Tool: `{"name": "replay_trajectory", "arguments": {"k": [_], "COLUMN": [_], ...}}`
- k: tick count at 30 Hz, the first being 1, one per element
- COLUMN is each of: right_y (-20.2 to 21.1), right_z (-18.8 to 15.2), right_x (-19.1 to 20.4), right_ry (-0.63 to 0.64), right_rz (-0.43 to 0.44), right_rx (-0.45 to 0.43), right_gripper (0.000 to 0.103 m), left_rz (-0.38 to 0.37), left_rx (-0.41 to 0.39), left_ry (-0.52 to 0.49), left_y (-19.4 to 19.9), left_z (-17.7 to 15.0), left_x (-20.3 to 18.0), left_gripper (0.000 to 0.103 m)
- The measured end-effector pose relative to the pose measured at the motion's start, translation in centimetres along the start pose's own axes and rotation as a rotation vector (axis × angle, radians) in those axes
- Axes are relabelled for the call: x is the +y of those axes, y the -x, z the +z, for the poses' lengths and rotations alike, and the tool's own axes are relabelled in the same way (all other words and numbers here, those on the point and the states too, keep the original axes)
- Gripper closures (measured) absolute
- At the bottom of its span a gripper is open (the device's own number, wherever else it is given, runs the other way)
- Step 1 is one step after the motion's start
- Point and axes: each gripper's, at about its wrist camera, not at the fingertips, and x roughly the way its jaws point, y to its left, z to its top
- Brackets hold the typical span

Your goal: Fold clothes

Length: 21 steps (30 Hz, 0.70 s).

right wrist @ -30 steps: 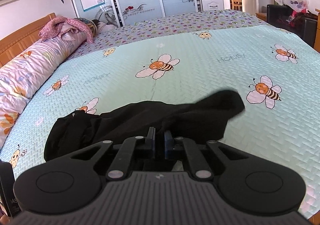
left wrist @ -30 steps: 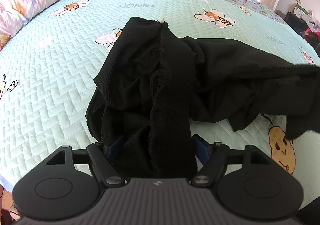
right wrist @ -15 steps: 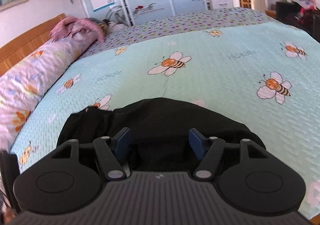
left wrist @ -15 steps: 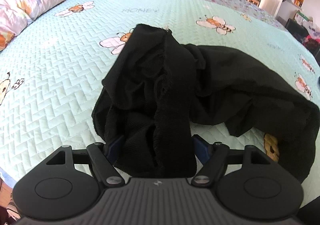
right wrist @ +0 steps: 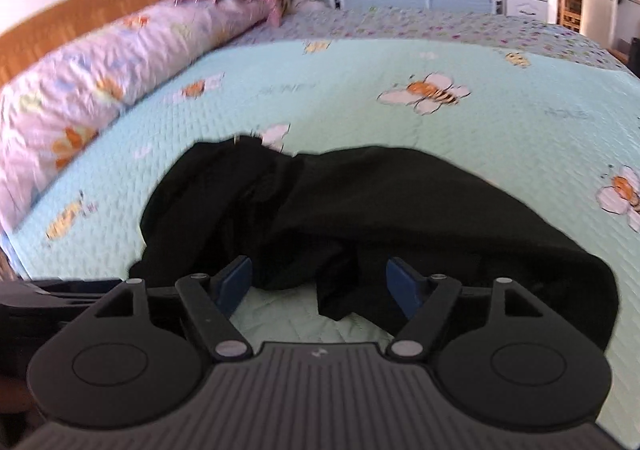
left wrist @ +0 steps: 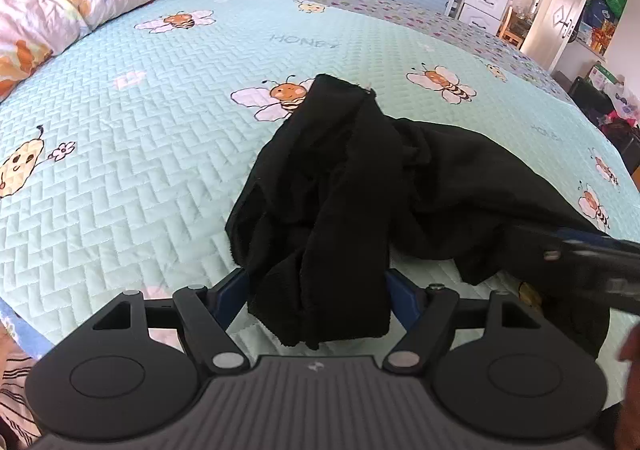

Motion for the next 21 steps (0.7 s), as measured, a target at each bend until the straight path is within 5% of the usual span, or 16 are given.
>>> {"name": "replay_trajectory", "arguments": {"k": [7, 11, 13, 15, 17, 21], "right_y": [-5.5, -8.2, -9.5, -10.7, -10.3, -7.5], "right_z": [0.4, 0.6, 0.7, 1.1, 2.0, 4.7], "right_x": [1.0, 0.7, 0.5, -0.1, -0.6, -1.8], "right_ry": [0.025, 0.013, 0.017, -0.009, -0.050, -0.159], "right_rz": [-0.025, -0.032, -0.028, -0.011, 0.021, 0.106], "right_rx": [0.082, 0.060, 0.053, 0.073, 0.045, -0.062], "right_gripper": [0.028, 0.028, 0.041, 0.071, 0.090, 0.093], "left_rz": [-0.018, -0.022, -0.028, -0.042, -0.063, -0.083], "left_rx": [0.034, 0.063, 0.080, 0.087, 0.070, 0.029], "left_ry": [-0.044, -0.075, -0.081, -0.090, -0.105, -0.111], "left_y": [-0.6, -2.2, -3.1, -3.8, -4.3, -4.5], "left_z": [-0.8, -1.2, -1.1, -0.8, -0.1, 2.6], "left_x": [0.2, -0.1, -0.3, -0.5, -0.9, -1.4], "left_gripper": [0.025, 0.022, 0.022, 0.023, 0.049, 0.072]}}
